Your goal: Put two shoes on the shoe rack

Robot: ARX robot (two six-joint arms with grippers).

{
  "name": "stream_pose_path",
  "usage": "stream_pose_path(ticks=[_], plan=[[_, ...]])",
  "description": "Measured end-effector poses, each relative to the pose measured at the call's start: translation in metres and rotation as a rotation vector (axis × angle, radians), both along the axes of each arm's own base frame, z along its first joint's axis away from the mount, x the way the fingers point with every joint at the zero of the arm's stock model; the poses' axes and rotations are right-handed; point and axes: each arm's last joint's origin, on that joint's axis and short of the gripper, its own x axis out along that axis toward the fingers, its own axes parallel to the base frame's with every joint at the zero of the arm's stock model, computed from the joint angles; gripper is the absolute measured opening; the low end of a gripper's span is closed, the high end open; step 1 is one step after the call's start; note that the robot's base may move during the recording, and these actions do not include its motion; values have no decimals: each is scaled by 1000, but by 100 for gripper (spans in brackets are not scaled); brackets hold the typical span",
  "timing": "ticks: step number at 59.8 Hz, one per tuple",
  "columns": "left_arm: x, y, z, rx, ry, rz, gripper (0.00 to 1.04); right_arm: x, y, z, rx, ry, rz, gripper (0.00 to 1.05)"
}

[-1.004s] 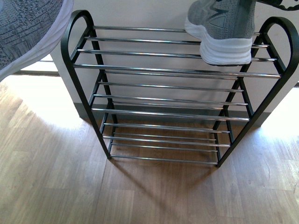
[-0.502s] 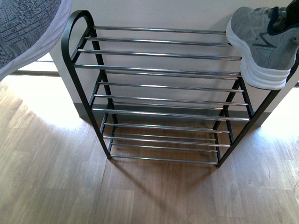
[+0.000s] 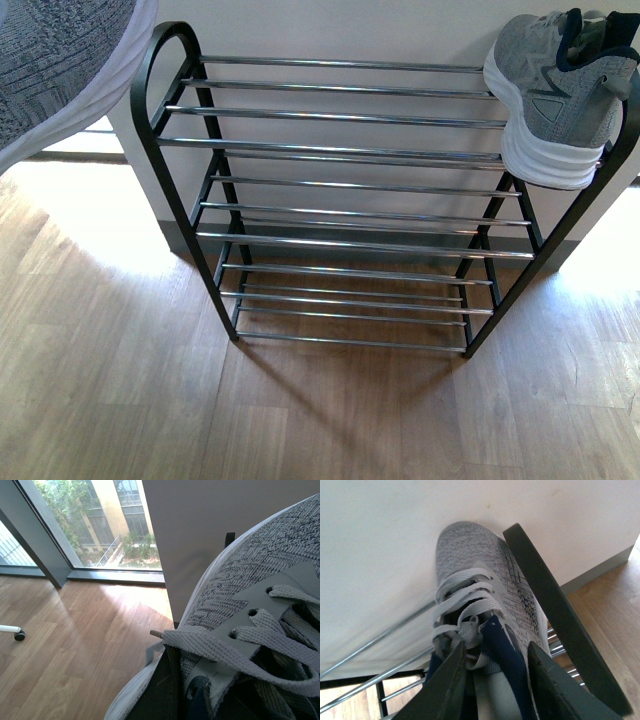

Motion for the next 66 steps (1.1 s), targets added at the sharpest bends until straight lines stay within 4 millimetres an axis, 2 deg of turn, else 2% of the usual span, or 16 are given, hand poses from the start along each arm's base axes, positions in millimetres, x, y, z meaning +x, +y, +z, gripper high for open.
stream_pose_path(ticks=[5, 11, 17, 20, 24, 27, 39, 48, 66], plan=[[0, 0, 0, 0, 0, 0, 2, -25, -10, 28, -70, -11, 5, 64], [0, 0, 0, 0, 0, 1, 2, -45, -20, 44, -151, -51, 32, 77], [0, 0, 0, 0, 0, 0, 2, -57, -24, 43, -332, -314, 110, 63], [0, 0, 0, 0, 0, -1, 2, -69, -23, 32, -440, -419, 138, 55], [0, 0, 0, -1, 0, -3, 2, -83, -22, 20, -512, -473, 155, 46], [0, 0, 0, 0, 0, -2, 2, -102, -21, 8, -569, -509, 167, 34], [0, 0, 0, 0, 0, 0, 2, -142, -21, -9, -616, -524, 171, 2], [0, 0, 0, 0, 0, -2, 2, -167, -21, -23, -627, -509, 180, 1], [0, 0, 0, 0, 0, 0, 2, -205, -21, -38, -630, -512, 180, 1]])
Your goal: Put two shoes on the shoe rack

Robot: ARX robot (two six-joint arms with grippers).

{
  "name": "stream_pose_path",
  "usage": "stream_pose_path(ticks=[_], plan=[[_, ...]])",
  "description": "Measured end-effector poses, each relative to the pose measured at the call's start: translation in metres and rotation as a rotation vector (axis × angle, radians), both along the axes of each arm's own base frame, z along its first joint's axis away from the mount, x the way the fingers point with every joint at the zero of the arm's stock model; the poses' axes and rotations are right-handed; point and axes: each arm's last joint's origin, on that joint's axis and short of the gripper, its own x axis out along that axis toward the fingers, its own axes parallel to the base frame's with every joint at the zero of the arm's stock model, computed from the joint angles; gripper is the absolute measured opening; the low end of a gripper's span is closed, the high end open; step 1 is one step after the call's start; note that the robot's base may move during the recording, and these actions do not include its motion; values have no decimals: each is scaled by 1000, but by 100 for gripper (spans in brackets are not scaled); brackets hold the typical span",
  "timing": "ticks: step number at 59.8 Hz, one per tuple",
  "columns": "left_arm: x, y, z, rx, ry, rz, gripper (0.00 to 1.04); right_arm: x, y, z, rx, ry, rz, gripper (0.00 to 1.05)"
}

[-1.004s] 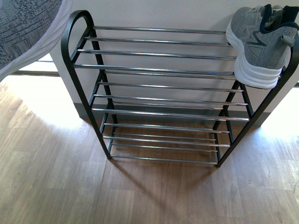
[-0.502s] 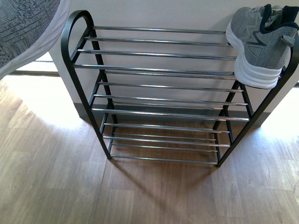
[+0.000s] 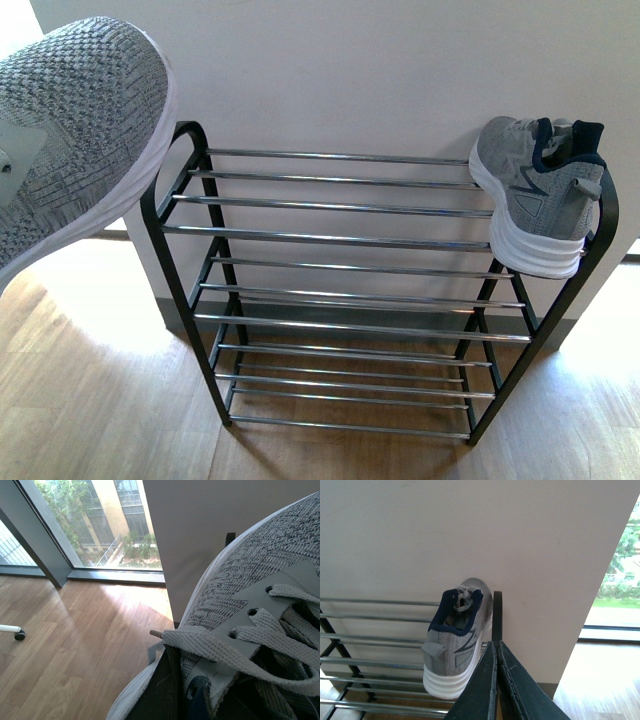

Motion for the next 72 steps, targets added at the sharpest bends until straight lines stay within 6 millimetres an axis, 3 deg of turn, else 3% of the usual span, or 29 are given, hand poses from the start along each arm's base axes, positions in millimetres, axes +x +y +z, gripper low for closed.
stream_pose_path(ticks=[28, 72], plan=[[0, 0, 0, 0, 0, 0, 2, -45, 0, -22, 0, 4, 0, 1], [0, 0, 0, 0, 0, 0, 2, -75, 0, -12, -1, -30, 0, 1]])
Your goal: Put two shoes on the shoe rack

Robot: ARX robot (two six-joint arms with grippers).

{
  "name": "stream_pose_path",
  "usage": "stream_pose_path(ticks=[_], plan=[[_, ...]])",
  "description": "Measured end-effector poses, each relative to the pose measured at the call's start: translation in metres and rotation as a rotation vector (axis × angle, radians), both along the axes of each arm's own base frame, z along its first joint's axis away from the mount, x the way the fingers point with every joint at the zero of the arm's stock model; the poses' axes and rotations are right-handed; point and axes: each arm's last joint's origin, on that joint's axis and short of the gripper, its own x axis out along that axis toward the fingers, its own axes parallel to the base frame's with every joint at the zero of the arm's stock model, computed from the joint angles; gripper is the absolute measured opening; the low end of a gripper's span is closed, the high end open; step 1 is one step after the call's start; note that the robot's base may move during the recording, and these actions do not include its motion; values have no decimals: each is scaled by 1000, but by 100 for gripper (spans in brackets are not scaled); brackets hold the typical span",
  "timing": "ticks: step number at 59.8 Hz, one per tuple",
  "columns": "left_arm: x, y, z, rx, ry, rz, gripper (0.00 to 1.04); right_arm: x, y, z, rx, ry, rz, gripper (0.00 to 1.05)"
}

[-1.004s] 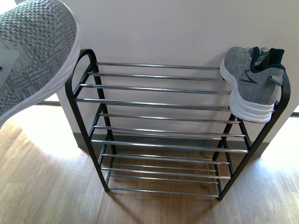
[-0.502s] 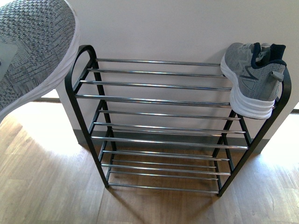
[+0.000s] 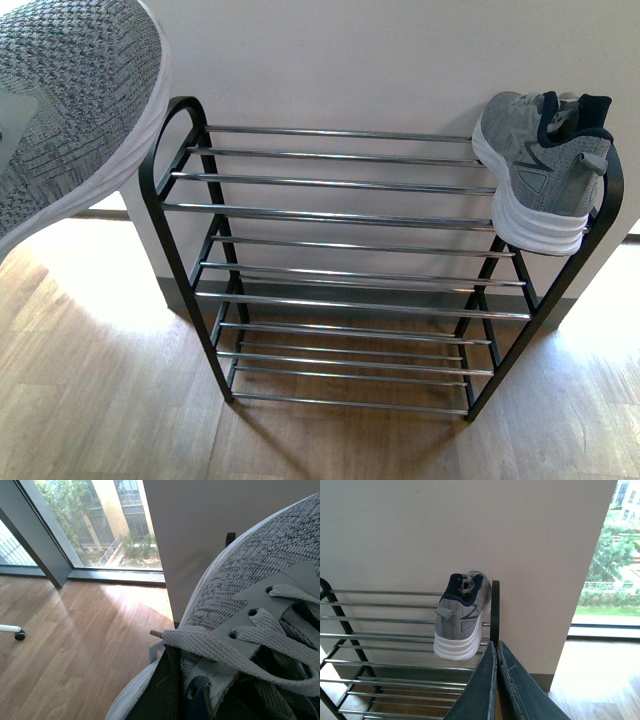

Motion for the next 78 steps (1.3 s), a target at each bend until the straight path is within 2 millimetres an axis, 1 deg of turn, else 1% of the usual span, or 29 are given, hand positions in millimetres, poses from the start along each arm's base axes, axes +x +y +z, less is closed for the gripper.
stream_pose_path(ticks=[25, 30, 34, 45, 47, 56, 58, 67, 69, 73, 76, 78], plan=[[0, 0, 0, 0, 0, 0, 2, -9, 0, -1, 0, 1, 0, 1], [0, 0, 0, 0, 0, 0, 2, -15, 0, -5, 0, 35, 1, 1], [0, 0, 0, 0, 0, 1, 2, -19, 0, -4, 0, 13, 0, 1], [0, 0, 0, 0, 0, -1, 2, -20, 0, -4, -2, 6, 0, 2], [0, 0, 0, 0, 0, 0, 2, -20, 0, -4, -2, 6, 0, 9], [0, 0, 0, 0, 0, -1, 2, -20, 0, -4, -2, 6, 0, 32], [0, 0, 0, 0, 0, 0, 2, -20, 0, -3, -2, 6, 1, 39], [0, 1, 0, 4, -2, 18, 2, -20, 0, -4, -2, 6, 3, 62], [0, 1, 0, 4, -2, 17, 2, -20, 0, -4, -2, 6, 3, 69], [0, 1, 0, 2, -1, 10, 2, -20, 0, -4, -2, 6, 3, 86], [0, 0, 0, 1, 0, 3, 2, -20, 0, -4, -2, 7, 4, 96], [0, 0, 0, 0, 0, 2, 2, -20, 0, -4, -2, 6, -1, 97]])
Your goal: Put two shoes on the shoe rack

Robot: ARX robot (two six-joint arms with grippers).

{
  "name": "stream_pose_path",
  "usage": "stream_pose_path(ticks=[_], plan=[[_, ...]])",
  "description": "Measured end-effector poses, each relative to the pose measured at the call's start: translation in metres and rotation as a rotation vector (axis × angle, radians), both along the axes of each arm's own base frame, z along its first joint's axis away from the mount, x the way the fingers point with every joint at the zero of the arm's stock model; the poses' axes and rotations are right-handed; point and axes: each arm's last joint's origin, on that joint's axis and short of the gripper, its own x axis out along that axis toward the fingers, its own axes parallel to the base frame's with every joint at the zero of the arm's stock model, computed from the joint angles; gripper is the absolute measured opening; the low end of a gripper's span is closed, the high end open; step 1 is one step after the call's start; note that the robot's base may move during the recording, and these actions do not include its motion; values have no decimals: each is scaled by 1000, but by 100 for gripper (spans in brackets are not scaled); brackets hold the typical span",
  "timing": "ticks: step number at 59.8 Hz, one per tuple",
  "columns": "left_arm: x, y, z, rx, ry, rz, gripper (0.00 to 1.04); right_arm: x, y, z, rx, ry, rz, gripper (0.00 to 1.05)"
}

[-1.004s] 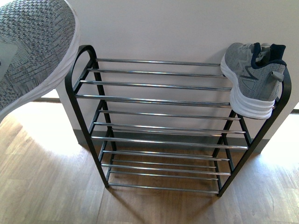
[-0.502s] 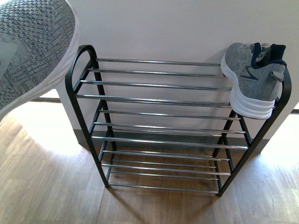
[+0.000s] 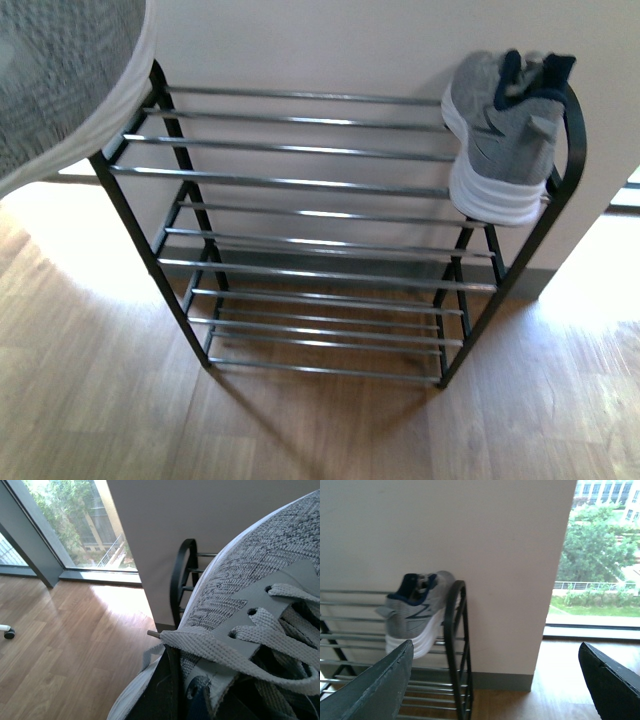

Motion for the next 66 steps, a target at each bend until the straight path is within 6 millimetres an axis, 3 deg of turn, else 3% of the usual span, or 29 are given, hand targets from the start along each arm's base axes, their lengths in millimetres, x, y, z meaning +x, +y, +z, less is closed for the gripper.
stream_pose_path(ticks=[6, 17, 35, 52, 66], plan=[[15, -11, 1, -183, -10, -49, 2, 0, 0, 0, 0, 2, -7, 96], [80, -49, 2, -519, 107, -85, 2, 0, 0, 0, 0, 0, -2, 96], [172, -89, -8, -692, 247, -62, 2, 0, 0, 0, 0, 0, -1, 96], [222, -113, -38, -760, 400, -7, 2, 0, 0, 0, 0, 0, -1, 96], [246, -128, -38, -791, 444, -46, 2, 0, 0, 0, 0, 0, -2, 96]])
